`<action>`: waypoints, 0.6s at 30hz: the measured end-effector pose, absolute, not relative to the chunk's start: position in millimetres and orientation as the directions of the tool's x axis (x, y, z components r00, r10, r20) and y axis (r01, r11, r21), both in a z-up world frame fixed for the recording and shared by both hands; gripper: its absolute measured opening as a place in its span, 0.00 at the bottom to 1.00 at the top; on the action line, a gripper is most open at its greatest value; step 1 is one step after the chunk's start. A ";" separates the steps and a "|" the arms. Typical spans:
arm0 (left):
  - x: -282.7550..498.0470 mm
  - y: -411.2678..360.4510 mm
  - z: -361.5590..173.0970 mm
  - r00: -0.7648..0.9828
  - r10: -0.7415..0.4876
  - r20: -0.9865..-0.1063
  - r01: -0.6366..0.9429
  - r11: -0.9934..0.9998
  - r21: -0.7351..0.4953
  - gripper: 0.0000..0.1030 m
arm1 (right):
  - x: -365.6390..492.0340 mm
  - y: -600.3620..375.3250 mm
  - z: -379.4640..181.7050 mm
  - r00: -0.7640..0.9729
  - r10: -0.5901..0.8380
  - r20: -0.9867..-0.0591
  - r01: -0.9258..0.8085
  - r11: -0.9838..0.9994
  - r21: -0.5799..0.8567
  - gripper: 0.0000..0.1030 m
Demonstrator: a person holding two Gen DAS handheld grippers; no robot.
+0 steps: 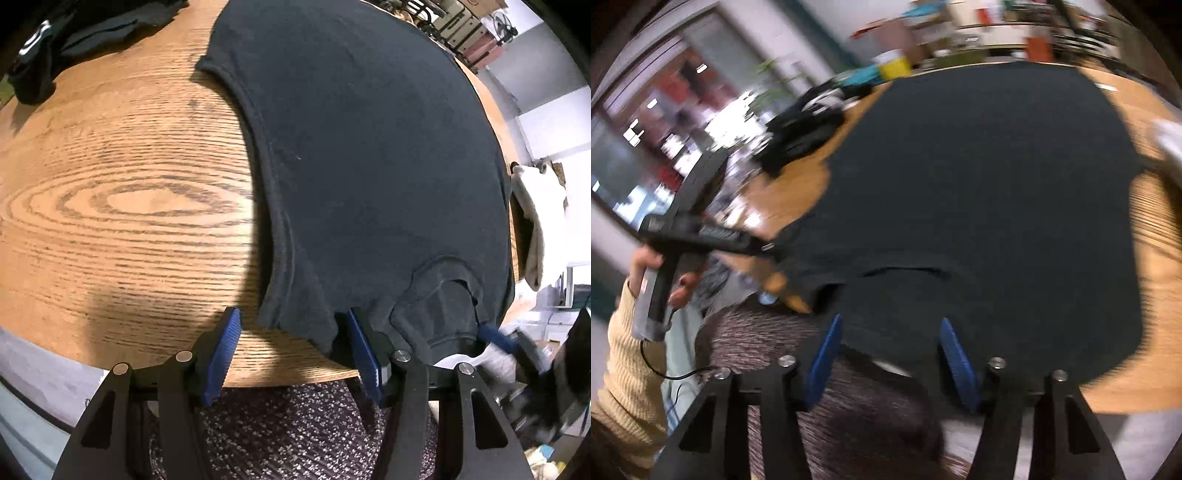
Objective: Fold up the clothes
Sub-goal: 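Grasp the shirt edge with the left gripper while the right gripper grasps beside it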
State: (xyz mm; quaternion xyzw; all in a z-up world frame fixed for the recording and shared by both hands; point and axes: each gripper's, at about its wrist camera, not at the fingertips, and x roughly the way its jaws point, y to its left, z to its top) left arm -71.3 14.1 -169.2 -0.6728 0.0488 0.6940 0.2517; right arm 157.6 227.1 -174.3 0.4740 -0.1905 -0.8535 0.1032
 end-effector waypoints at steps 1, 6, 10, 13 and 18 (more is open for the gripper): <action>-72.3 12.7 -167.9 0.027 0.286 -0.958 -0.414 -0.869 -0.271 0.58 | 149.8 214.8 -178.2 -0.516 -0.360 -0.777 0.009 -0.910 0.415 0.56; -80.1 4.9 -153.0 0.008 0.371 -0.929 -0.415 -0.844 -0.341 0.58 | 136.0 186.4 -191.6 -0.479 -0.368 -0.797 0.006 -0.909 0.416 0.54; -88.2 4.9 -154.0 0.012 0.405 -0.914 -0.423 -0.826 -0.372 0.47 | 134.3 184.5 -192.4 -0.485 -0.359 -0.797 -0.008 -0.910 0.414 0.53; -94.4 7.3 -167.1 0.050 0.407 -0.912 -0.413 -0.823 -0.390 0.39 | 131.4 184.5 -193.1 -0.489 -0.352 -0.799 -0.033 -0.907 0.419 0.53; -99.1 11.1 -179.7 0.076 0.415 -0.906 -0.417 -0.812 -0.407 0.35 | 124.9 181.0 -193.1 -0.488 -0.347 -0.801 -0.058 -0.903 0.426 0.50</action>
